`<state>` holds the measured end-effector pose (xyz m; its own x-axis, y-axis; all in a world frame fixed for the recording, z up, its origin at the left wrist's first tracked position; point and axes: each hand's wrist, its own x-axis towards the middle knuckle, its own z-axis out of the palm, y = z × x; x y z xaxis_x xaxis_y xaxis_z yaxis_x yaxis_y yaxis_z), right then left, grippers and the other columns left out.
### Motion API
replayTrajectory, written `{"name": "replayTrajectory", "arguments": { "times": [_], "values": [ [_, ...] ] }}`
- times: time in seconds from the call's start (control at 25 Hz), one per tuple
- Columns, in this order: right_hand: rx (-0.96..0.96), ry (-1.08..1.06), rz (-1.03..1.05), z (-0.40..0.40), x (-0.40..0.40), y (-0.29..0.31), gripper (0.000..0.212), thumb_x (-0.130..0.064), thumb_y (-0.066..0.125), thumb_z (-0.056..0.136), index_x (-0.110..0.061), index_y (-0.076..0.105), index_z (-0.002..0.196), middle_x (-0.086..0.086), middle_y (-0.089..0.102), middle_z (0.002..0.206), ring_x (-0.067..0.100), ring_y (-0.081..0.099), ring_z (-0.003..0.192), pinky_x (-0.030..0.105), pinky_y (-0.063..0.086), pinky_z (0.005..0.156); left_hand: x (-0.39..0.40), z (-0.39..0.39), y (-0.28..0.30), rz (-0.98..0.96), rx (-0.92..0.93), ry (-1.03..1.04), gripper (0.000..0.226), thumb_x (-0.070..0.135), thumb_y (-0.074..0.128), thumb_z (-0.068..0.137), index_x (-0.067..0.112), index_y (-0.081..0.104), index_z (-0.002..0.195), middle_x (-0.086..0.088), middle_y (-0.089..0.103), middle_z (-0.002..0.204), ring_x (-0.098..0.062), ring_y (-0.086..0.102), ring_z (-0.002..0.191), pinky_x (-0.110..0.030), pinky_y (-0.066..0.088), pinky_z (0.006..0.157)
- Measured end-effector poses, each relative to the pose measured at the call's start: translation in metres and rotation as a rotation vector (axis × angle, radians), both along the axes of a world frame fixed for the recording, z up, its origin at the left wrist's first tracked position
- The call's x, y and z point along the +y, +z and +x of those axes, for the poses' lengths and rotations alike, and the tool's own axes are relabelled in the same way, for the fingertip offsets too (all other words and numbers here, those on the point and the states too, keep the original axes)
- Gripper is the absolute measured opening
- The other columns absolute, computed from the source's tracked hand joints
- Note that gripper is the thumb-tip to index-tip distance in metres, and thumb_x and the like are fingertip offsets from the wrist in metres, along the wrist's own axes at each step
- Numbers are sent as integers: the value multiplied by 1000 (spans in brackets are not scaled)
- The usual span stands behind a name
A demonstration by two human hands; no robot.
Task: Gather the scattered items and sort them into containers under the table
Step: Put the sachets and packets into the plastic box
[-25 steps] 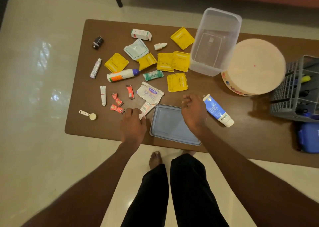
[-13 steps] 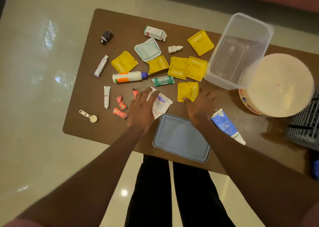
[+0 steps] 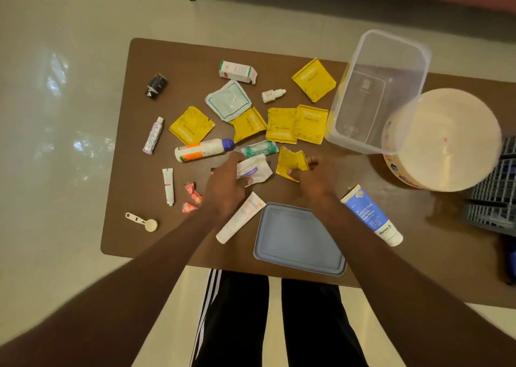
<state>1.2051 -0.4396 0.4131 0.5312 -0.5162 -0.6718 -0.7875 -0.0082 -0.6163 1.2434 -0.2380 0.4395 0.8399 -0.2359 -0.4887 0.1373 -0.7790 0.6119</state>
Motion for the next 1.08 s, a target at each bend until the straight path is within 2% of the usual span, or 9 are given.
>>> {"name": "replayTrajectory", "arguments": {
  "times": [0.08,0.16,0.32,0.4,0.52,0.68,0.8,0.96,1.08],
  "values": [
    [-126,-108,84,1,4,21,32,-19,88,79,-28,62,96,-6,71,97,6,65,83,23,54,74,-14,5,11,-149,46,114,41,20,61,102,16,48,140,10,56,123,-11,55,110,-26,40,84],
    [-257,-166,13,8,-2,47,33,-18,85,83,-21,64,109,-13,70,96,-2,66,84,12,53,71,-36,13,23,-322,22,192,34,27,49,108,12,52,138,3,61,123,-18,58,112,-27,41,85],
    [-457,-292,-243,28,-55,89,20,-23,74,93,-14,66,109,-3,72,93,16,69,84,36,60,71,-115,38,43,-525,18,289,41,41,49,104,11,60,130,-6,67,116,-21,64,109,-37,53,91],
    [-428,-266,-427,40,-93,96,19,-24,71,93,-17,67,110,-9,69,91,18,68,88,41,57,82,-163,50,54,-495,-46,278,44,47,56,97,11,62,122,-5,70,106,-27,68,101,-40,56,84],
    [-277,-187,-519,60,-146,97,42,-19,67,93,-20,60,134,-2,70,119,26,63,115,32,44,96,-220,61,57,-332,-206,141,38,44,63,96,11,60,116,-12,70,103,-34,64,97,-44,51,75],
    [-119,115,-617,80,-183,88,38,-19,61,94,-25,61,131,2,68,127,28,60,119,32,44,88,-254,69,45,217,-466,-139,32,47,64,94,20,66,112,-9,54,124,-31,46,120,-43,42,93],
    [-79,354,-776,87,-186,84,36,-24,62,95,-23,59,130,4,61,130,29,53,123,37,48,81,-254,62,39,304,-516,-137,45,48,66,90,23,59,126,-7,48,135,-29,44,124,-41,37,96],
    [-304,266,-914,77,-163,89,35,-15,62,91,-22,60,125,4,54,125,27,51,117,34,44,68,-217,41,37,133,-581,56,33,39,54,97,23,61,125,-4,56,126,-29,50,117,-44,42,89],
    [-630,306,-826,52,-111,87,21,-9,56,92,-13,65,110,7,61,114,29,59,105,39,51,77,-167,15,25,113,-536,142,24,28,52,99,20,64,118,-6,58,119,-29,51,110,-43,43,84]
  ]
}}
